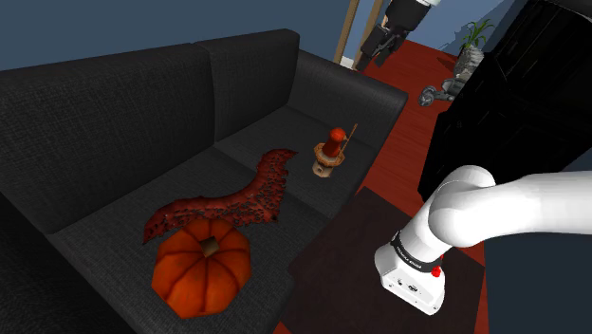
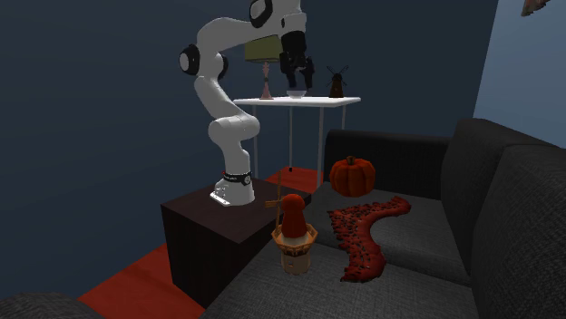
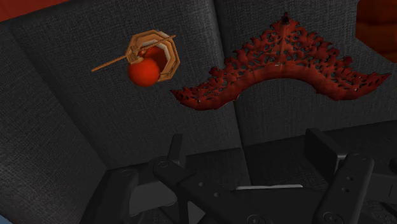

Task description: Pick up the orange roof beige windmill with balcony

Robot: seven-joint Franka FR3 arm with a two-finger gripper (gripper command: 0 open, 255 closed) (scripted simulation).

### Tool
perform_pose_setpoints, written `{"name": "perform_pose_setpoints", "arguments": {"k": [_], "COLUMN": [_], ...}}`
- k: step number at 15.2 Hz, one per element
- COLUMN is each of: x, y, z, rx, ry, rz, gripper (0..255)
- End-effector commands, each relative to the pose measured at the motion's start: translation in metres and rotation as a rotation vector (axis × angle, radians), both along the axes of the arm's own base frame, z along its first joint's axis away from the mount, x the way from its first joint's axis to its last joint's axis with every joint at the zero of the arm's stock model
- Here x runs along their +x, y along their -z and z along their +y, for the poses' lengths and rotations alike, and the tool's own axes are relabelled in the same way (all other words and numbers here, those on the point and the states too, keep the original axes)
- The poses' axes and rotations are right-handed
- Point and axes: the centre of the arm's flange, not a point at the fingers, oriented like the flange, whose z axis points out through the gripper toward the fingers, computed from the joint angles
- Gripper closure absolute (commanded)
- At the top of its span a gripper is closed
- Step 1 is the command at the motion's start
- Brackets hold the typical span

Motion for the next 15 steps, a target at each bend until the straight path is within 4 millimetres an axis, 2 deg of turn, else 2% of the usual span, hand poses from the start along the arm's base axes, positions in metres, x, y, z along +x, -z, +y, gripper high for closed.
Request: {"name": "perform_pose_setpoints", "arguments": {"k": [1, 15], "x": [0.000, 0.065], "y": [0.000, 0.149], "z": [0.000, -0.101], "rx": [0.000, 0.022], "ry": [0.000, -0.180], "rz": [0.000, 0.107], "gripper": [0, 0]}}
